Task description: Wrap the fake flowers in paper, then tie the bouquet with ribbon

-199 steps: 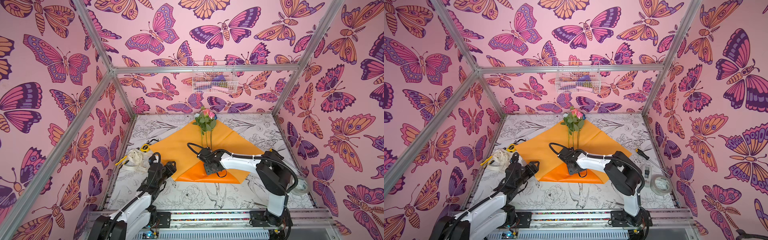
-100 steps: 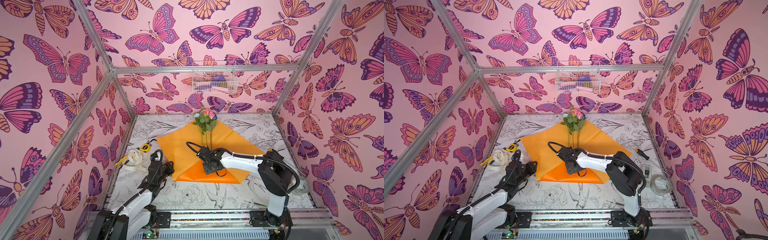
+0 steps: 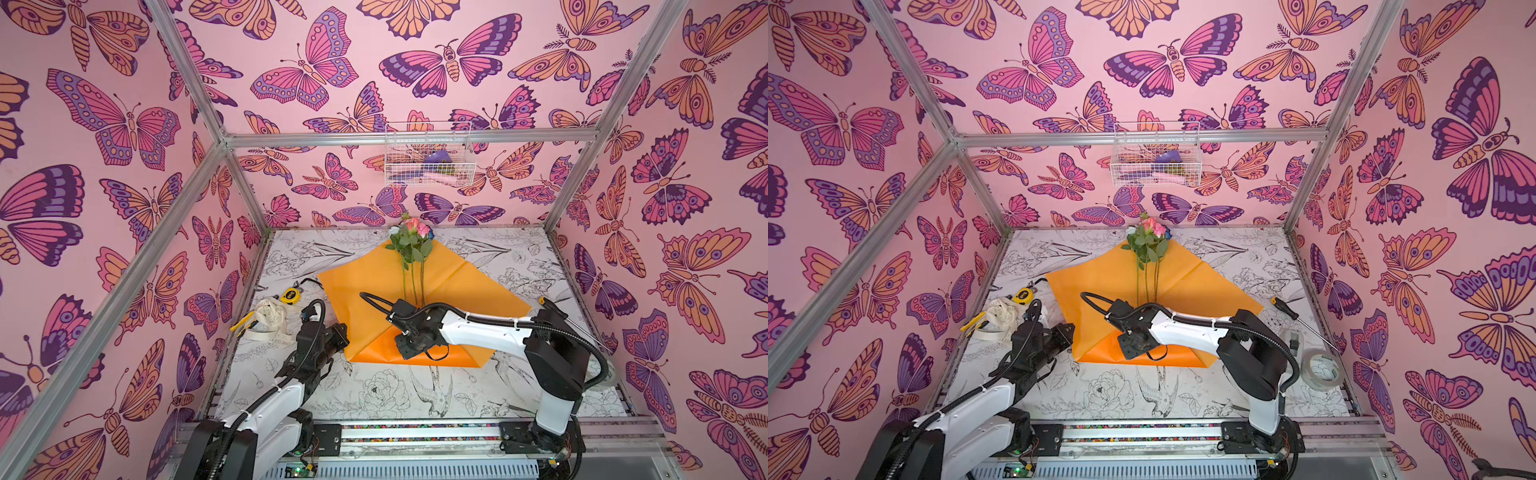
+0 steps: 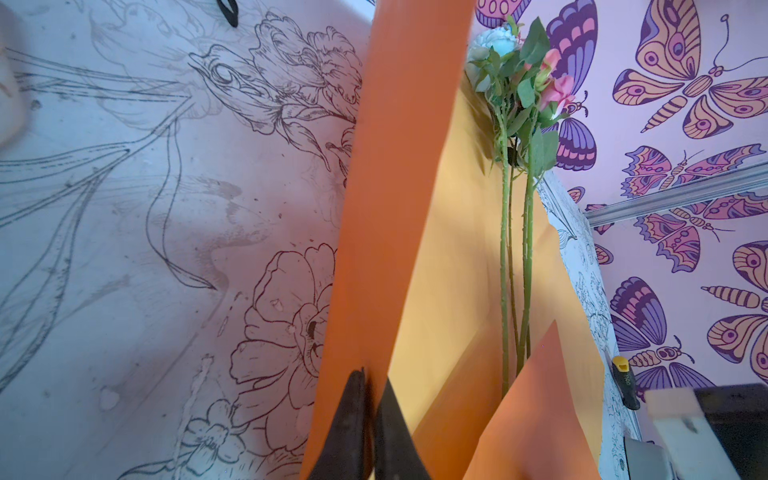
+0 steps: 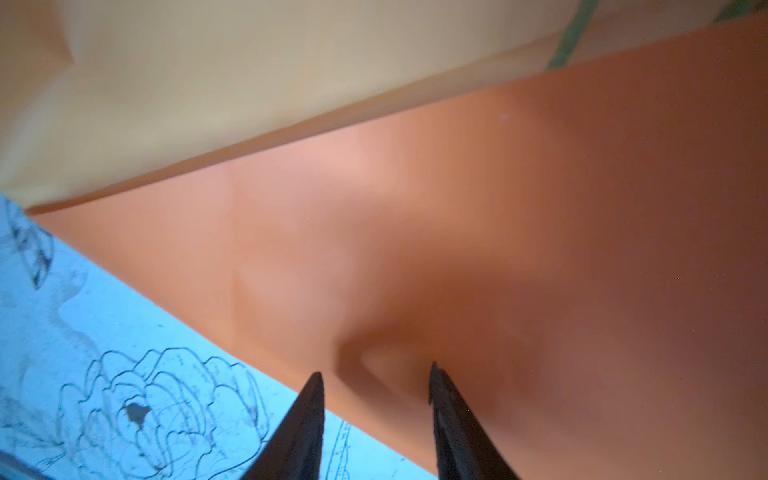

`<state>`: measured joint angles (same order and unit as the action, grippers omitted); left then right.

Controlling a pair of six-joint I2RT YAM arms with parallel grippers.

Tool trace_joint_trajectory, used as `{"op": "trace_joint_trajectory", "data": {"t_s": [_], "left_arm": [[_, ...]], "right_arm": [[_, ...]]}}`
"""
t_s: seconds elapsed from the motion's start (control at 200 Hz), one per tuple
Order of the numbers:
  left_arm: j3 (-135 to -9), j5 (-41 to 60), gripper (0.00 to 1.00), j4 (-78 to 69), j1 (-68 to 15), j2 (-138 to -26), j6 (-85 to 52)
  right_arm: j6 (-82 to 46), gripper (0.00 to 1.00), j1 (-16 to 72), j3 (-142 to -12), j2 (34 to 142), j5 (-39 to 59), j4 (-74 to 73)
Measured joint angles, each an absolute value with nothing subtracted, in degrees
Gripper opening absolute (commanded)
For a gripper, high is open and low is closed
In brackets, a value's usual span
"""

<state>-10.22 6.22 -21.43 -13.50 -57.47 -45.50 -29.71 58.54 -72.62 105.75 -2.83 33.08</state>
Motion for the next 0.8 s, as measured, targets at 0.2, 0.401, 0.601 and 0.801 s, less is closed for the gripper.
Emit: {"op": "trace_joint_trajectory", "data": {"t_s": [0.2,0.401,0.601,0.801], "left_arm": [[-10.22,6.22,0.1,-21.43,-13.5,-57.49,-45.71],[-10.22,6.2,0.1,-21.45,-13.5,-57.87,-46.11],[-10.26,6.2,0.1,-21.45,-13.5,-59.33,-46.52],[-10.26,6.2,0.1,-21.47,-13.5,-59.66,-46.81]], "right_arm": [[-27.99,0.4,60.1,-72.62,106.34,0.62,31.18],[-25.56,0.36,61.49,-72.93,106.72,1.39,30.87],[-23.49,0.35,64.2,-74.59,107.68,0.97,31.05],[-23.0,0.33,64.27,-75.46,111.26,-1.63,31.11]]}}
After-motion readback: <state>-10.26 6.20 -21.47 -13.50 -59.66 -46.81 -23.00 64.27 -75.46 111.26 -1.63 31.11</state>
